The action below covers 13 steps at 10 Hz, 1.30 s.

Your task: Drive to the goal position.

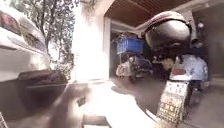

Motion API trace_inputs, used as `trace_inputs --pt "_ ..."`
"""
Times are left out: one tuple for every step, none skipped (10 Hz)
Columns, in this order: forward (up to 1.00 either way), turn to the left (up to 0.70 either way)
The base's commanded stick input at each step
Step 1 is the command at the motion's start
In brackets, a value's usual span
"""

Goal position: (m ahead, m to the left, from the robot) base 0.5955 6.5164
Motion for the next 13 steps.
trace_inputs --pt "0.45 0.24" --pt "0.45 0.26" --pt "0.45 0.27" --pt "0.45 0.01" --pt "0.45 0.0" --pt "0.45 0.0" --pt "0.45 0.0" --pt "0.45 0.0" --pt "0.45 0.0" --pt "0.45 0.0" --pt "0.45 0.0" --pt "0.45 0.0" --pt "0.45 0.0"
